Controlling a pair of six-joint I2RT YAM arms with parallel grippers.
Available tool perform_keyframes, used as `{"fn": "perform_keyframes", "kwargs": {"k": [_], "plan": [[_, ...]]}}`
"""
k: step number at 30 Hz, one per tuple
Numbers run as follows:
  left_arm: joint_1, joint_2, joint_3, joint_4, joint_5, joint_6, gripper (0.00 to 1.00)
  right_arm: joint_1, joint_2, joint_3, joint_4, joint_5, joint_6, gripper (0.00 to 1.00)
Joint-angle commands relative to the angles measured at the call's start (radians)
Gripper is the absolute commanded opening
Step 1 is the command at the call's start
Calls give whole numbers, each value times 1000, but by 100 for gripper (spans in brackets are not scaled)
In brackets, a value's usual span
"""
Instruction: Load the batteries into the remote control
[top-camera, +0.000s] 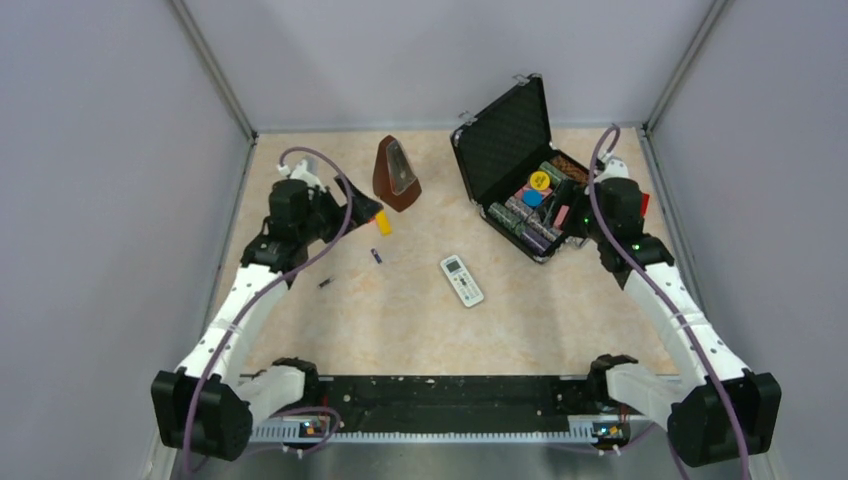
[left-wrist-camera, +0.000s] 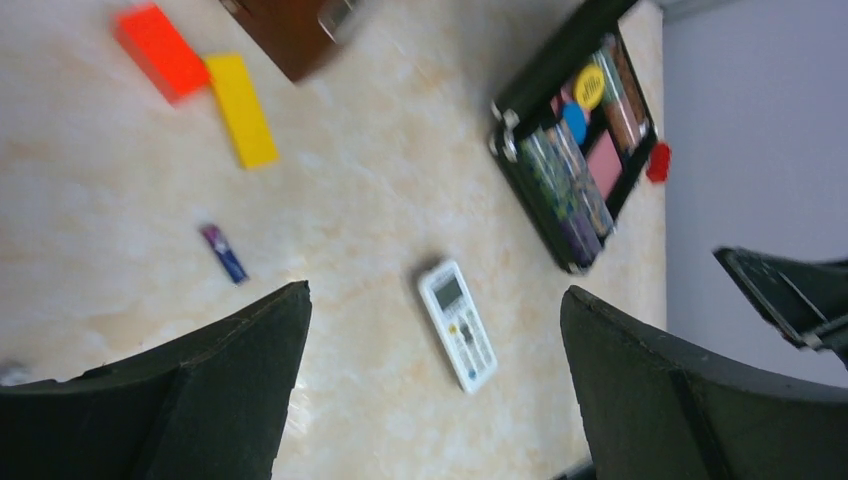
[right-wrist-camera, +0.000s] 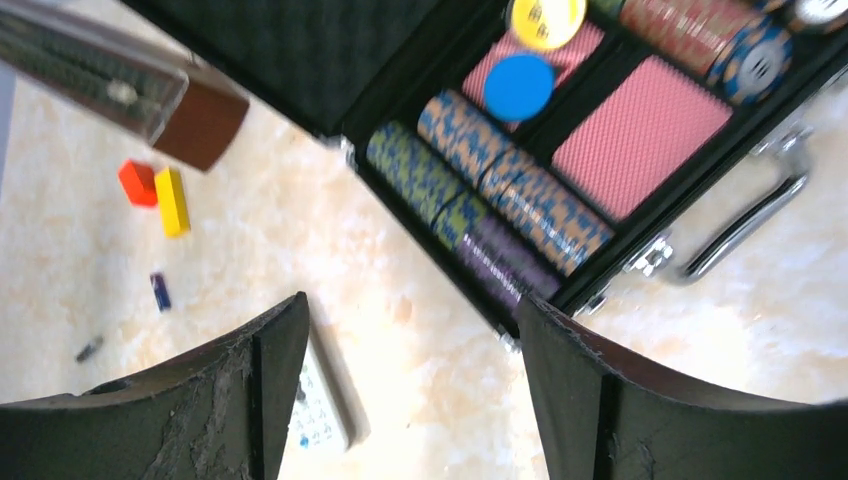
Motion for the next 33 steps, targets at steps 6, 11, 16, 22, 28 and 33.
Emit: {"fn": "perform_keyframes", "kwargs": {"k": [6,11,16,22,28,33], "plan": [[-413,224,75,-42,-248,-291,95,72,-11,-63,-88,85,90,70],[-538,498,288,-187,-340,-309,96,72,-11,-53,-130,161,86,70],[-673,731,490,-284,-392,-277,99,72,-14,-68,-148,189,98,70],[-722,867,604,-419,-432,-324,99,71,-45,-88,-162,219,105,71],[-723,880,611,-435,-446,-354,99,72,-42,-92,-163,219,98,71],[-723,907,629,-452,-457,-369,99,71,-23,-93,-162,213,97,71]]}}
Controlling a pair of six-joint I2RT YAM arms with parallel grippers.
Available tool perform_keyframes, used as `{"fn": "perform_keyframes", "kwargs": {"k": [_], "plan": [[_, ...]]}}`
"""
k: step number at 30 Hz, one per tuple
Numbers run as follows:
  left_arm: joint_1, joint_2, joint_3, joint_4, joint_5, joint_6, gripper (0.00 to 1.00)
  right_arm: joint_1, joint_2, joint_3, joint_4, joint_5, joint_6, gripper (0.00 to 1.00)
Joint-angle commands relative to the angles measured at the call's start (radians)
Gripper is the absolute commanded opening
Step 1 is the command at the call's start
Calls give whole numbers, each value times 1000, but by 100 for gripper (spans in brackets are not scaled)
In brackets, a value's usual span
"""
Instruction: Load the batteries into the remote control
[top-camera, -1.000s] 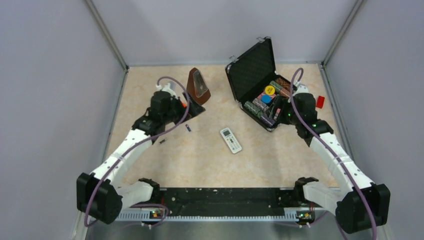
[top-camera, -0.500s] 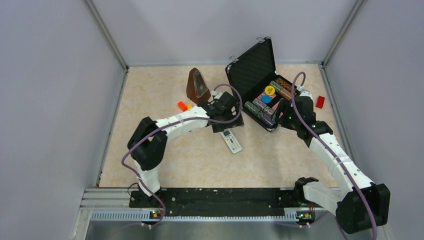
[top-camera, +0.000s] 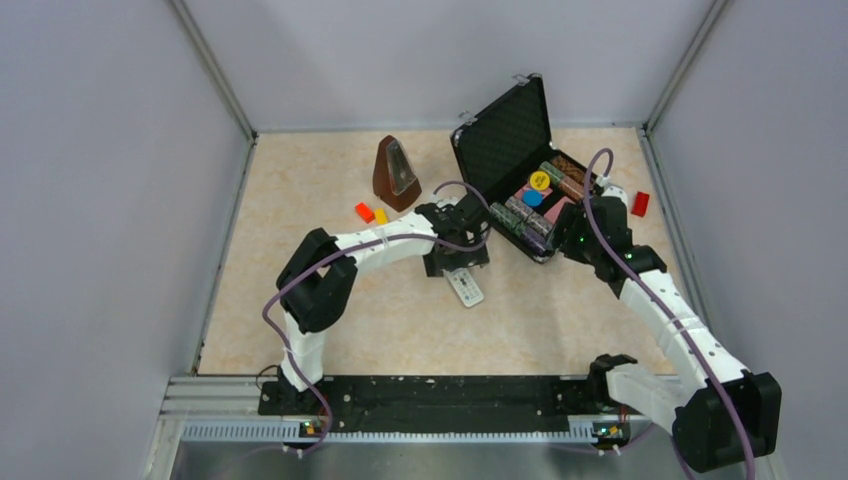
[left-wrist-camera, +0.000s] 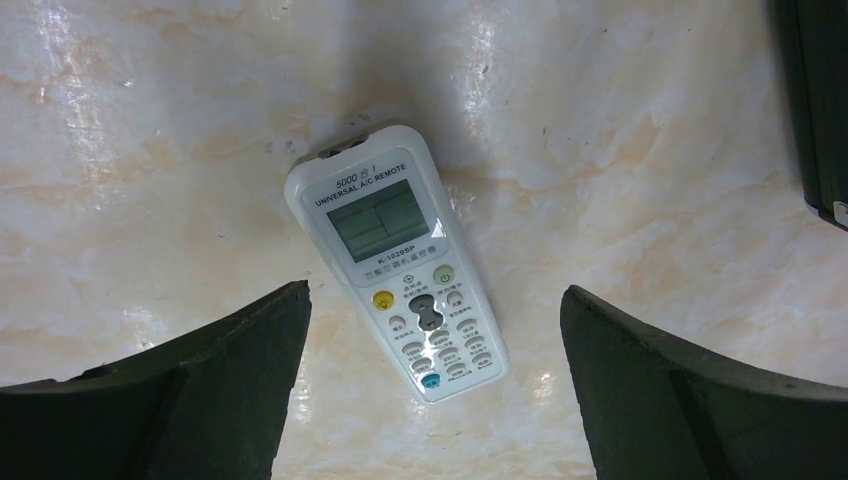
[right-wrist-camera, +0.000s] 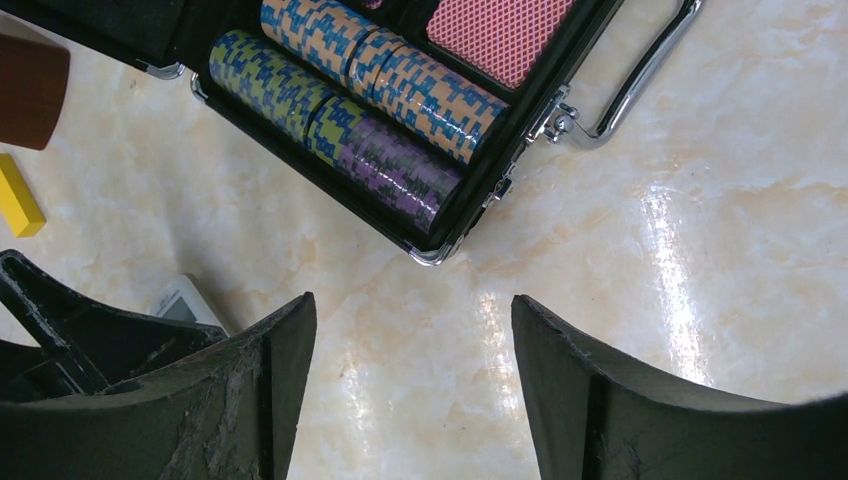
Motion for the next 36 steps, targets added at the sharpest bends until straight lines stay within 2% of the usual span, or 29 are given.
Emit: {"fn": "perform_keyframes", "kwargs": {"k": [1,8,12,17,22,28,32,36], "plan": [[1,38,60,-36,-37,-41,98,4,5,1,15,12,2,71],[9,138,154,-100,-80,-75,97,4,33,25,21,-15,-10,71],[9,167,170,-125,-93,-81,93,4,37,27,24,-19,-9,71],[9,184,171,-132,-131,-66,73,4,43,28,27,-28,-10,70],[8,224,205,-162,-129,-33,64,4,45,28,29,-32,-9,70],[9,203,207,-134,-130,16,30,4,57,28,44,-82,-13,72],[15,91,158,6,-84,95,3,4,60,21,112,-259,-55,75],[44,-36,108,107,-44,119,0,3,30,-14,266,-544,-73,78]]}}
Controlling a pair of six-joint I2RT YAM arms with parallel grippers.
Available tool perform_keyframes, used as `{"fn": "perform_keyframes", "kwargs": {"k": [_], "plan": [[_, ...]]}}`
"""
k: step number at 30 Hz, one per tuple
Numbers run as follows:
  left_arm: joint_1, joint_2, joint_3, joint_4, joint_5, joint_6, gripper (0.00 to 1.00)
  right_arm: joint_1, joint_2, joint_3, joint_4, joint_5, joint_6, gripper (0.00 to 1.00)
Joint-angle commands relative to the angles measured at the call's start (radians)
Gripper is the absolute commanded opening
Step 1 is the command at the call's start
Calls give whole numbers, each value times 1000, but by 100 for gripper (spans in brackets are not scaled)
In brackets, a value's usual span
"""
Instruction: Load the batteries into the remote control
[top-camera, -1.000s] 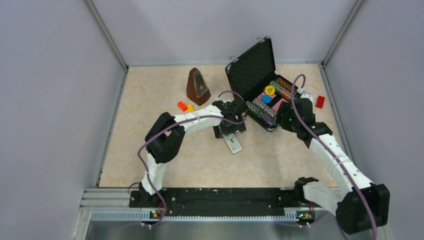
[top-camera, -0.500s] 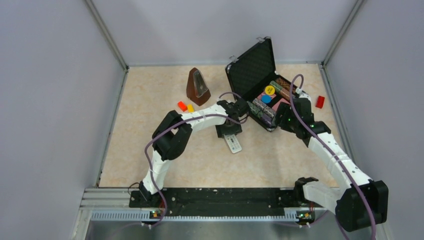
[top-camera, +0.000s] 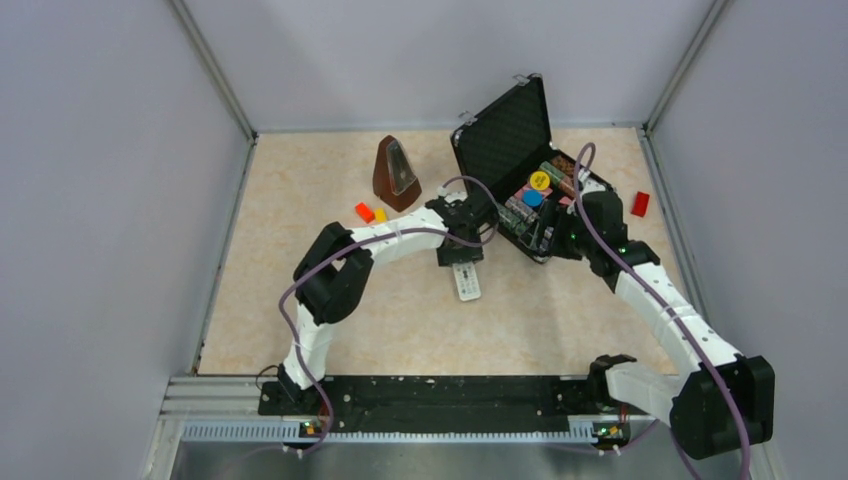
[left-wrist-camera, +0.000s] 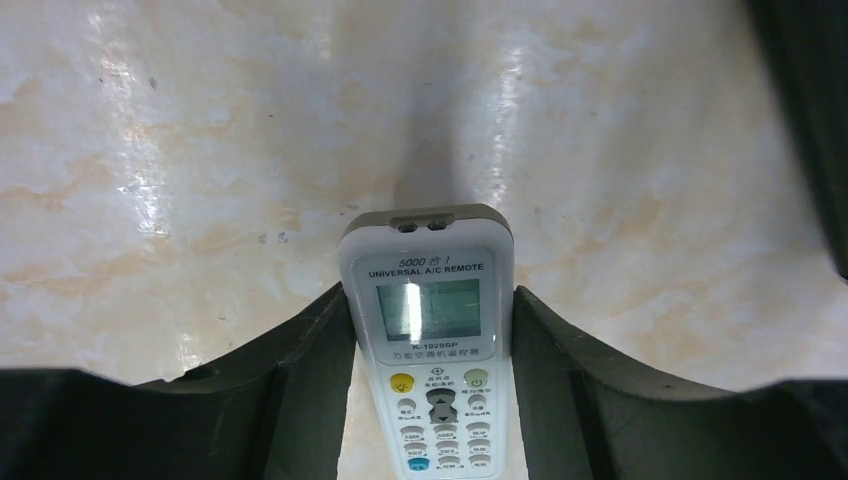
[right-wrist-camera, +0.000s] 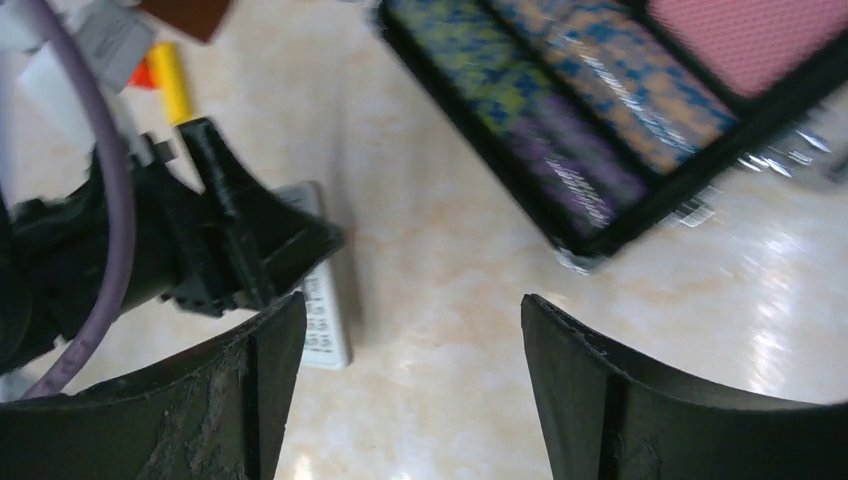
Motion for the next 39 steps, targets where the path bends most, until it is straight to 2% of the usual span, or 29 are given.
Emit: {"fn": "perform_keyframes", "kwargs": {"k": [1,4,6,9,19,24,27,31,33,35,36,39], "plan": [[52,-216,-52,184,74,53,0,4,-39,-22,227,-364,-26,78],[120,-319,-131,322,265,14,0,11,-55,-30,340,-556,19,80],[155,-390,-207,447,354,-19,0,38,-68,-16,345,-561,10,81],[181,-462,-253,547,415,-68,0,106,-78,28,298,-453,-29,83],[196,-505,-216,524,477,-140,0,313,45,231,197,-100,-44,84],[198,-527,-217,525,483,-139,0,360,113,276,156,-32,-58,80],[200,-539,-224,523,478,-137,0,377,133,283,159,-8,-59,70],[204,-552,-232,519,476,-133,0,392,156,289,179,-33,-74,50],[206,-557,-234,515,478,-131,0,402,166,293,185,-36,-79,39],[210,-563,-237,512,477,-130,5,412,169,291,191,-21,-81,25],[210,-568,-239,508,472,-128,11,417,165,290,198,-8,-83,19],[210,-588,-253,496,446,-122,49,435,148,279,222,45,-102,5]]}}
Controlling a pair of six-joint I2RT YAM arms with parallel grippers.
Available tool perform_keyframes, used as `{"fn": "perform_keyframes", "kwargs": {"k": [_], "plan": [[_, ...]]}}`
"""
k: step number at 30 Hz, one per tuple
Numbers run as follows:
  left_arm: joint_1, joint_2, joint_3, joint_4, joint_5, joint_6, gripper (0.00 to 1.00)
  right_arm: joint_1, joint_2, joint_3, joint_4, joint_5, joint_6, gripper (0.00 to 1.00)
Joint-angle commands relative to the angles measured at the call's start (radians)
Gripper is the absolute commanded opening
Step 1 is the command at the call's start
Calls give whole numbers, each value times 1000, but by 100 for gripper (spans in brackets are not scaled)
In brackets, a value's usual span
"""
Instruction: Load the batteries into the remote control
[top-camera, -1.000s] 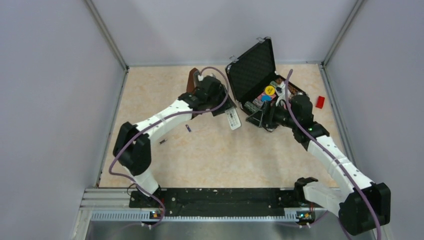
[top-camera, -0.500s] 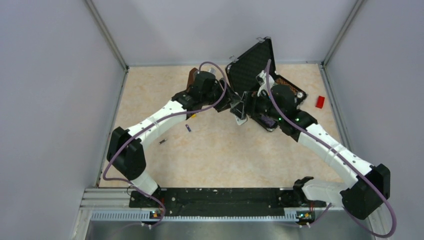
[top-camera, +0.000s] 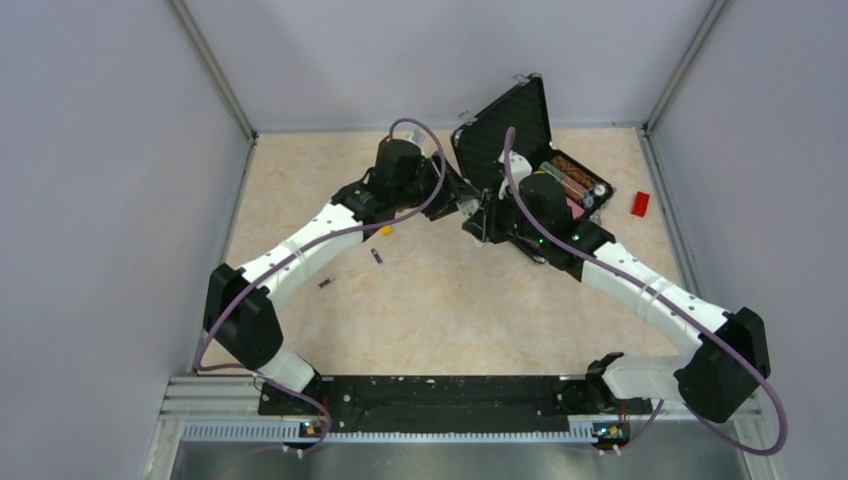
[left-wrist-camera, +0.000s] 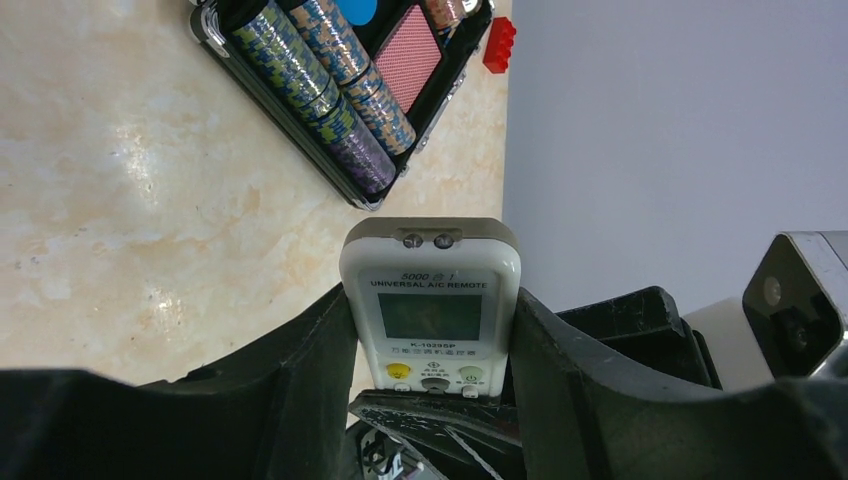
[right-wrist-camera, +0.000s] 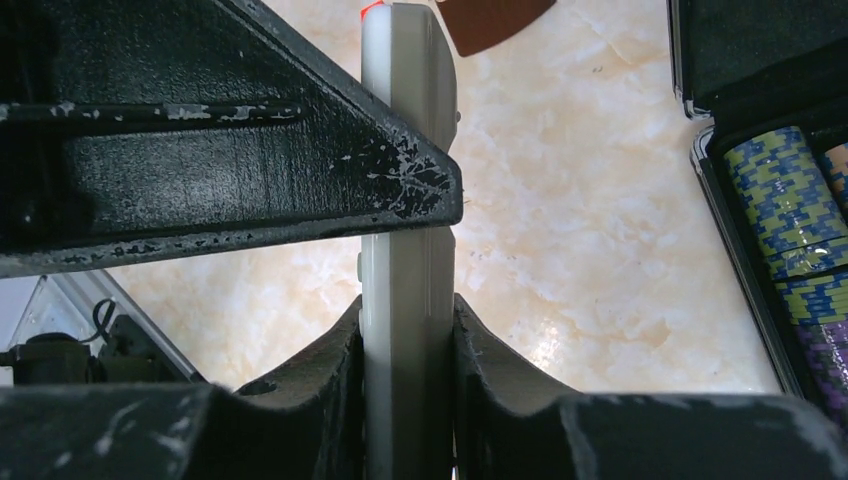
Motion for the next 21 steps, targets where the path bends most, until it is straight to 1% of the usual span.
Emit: {"fn": "perform_keyframes", "kwargs": {"k": [1,3,4,6,9,14,18,21], "plan": [[5,-74,-22,35,-30,1,55,43,-24,42,57,83,-45,4],[8,-94,-38,30,-60,-2,64,67,-41,36,75,132,-82,3],[11,-99,-40,23,-72,-12,70,94,-52,34,84,179,-111,3],[16,-100,-26,16,-78,-19,76,151,-61,36,99,285,-169,3],[16,-74,41,-63,-84,-13,83,226,-40,52,107,420,-244,3],[15,-30,101,-175,-86,-16,83,303,4,69,118,630,-328,3],[15,-37,103,-204,-95,-20,78,319,24,71,128,737,-363,4],[15,-45,101,-220,-98,-21,78,322,33,66,141,792,-397,4]]}}
